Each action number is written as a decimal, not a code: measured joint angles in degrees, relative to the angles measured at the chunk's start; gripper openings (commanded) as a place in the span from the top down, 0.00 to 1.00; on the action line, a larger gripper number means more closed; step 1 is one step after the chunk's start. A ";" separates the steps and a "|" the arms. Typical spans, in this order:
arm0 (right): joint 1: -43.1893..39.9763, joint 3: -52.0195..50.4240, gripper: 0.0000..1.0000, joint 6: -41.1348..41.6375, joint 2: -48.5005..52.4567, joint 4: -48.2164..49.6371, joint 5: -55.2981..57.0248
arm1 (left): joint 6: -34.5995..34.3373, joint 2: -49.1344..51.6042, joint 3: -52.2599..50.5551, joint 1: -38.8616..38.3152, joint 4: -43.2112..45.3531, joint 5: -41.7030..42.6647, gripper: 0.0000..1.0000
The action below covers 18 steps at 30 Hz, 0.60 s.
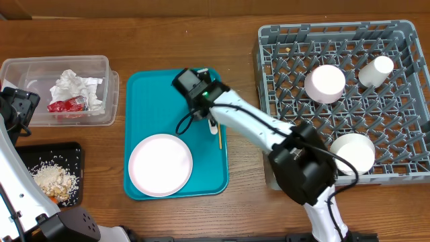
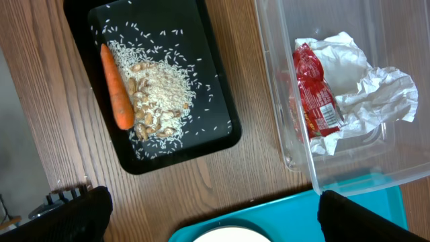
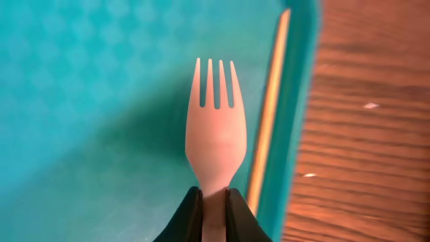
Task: Sort waste into correct bins and load items into the dishwasher
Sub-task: 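Carry the fork with the right gripper into the dish rack's back corner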
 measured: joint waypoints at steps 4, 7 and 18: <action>-2.12 0.09 0.96 0.02 -4.61 -0.61 -0.96 | 0.00 0.00 0.00 0.00 0.00 0.00 0.00; -3.78 0.09 0.96 0.00 -7.56 -1.07 -0.94 | 0.00 0.00 0.00 0.00 0.07 0.00 0.00; -24.33 1.09 0.96 -10.67 -17.22 -2.14 -3.17 | 0.00 0.00 0.00 0.00 0.00 0.00 0.00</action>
